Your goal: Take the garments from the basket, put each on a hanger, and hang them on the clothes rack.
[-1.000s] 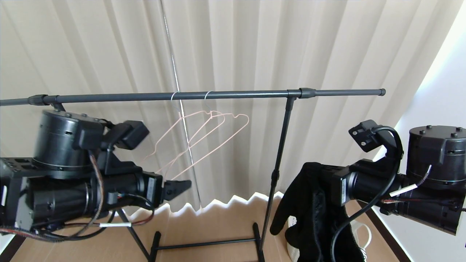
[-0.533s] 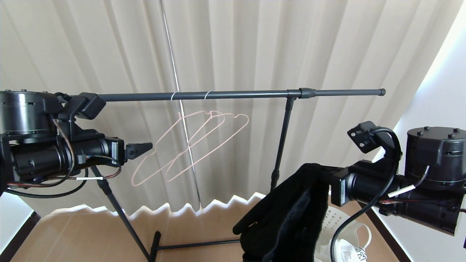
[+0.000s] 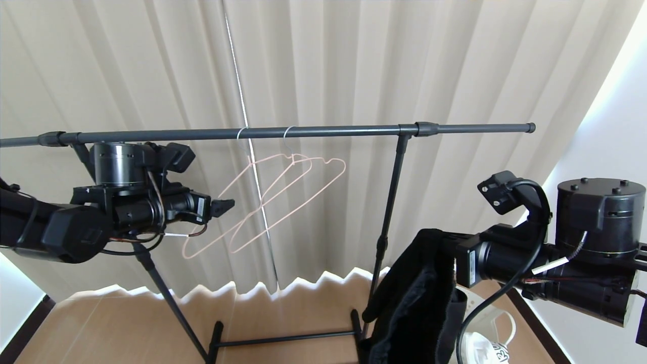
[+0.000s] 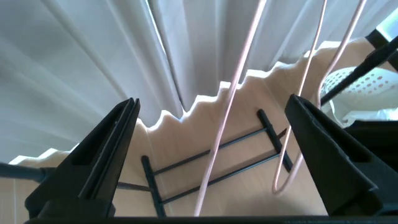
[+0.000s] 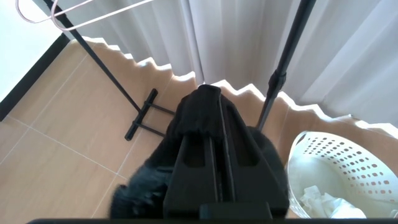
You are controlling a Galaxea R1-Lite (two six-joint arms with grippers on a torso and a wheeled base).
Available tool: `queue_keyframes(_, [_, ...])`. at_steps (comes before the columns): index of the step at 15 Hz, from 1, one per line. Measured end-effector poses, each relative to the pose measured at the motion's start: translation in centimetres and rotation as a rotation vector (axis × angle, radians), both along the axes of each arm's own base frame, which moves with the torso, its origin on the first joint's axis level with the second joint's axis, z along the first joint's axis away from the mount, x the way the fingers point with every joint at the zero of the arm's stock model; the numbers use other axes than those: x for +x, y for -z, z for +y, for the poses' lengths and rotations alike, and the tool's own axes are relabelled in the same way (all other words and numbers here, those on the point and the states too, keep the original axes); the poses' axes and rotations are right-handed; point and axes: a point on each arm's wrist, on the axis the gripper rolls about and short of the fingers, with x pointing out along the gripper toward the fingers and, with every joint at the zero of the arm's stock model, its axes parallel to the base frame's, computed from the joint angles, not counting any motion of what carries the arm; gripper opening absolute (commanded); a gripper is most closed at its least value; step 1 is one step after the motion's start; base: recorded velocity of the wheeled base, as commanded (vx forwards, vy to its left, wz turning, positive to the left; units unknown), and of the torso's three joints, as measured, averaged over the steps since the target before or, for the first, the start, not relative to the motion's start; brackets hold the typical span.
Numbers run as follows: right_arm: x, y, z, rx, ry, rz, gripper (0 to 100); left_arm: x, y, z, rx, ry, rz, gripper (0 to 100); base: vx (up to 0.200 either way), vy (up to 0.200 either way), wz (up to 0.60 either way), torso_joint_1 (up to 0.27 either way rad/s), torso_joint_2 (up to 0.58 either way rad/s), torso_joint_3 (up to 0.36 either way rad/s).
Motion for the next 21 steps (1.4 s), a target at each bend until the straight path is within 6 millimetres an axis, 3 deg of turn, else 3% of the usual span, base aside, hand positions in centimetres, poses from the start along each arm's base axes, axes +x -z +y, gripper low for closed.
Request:
queue_keyframes(8, [0.2,0.3,0.1,-0.006,0.000,0.011,0,2.4,3.5,-1.3,0.022,0.035,0.048,100,0.000,0.000,0.00,0.000,0.00,0.000])
queue_keyframes(9, [0.2,0.3,0.1,-0.006,0.000,0.011,0,2.5,3.7,-1.4,0.022,0.036,0.053,0,0.000,0.000,0.00,0.000,0.00,0.000])
queue_keyframes(21, [0.1,0.4,0.1,-0.005,0.000,0.011,0,2.6,3.2,-2.0,0.010,0.047,0.014,0,0.000,0.000,0.00,0.000,0.00,0.000])
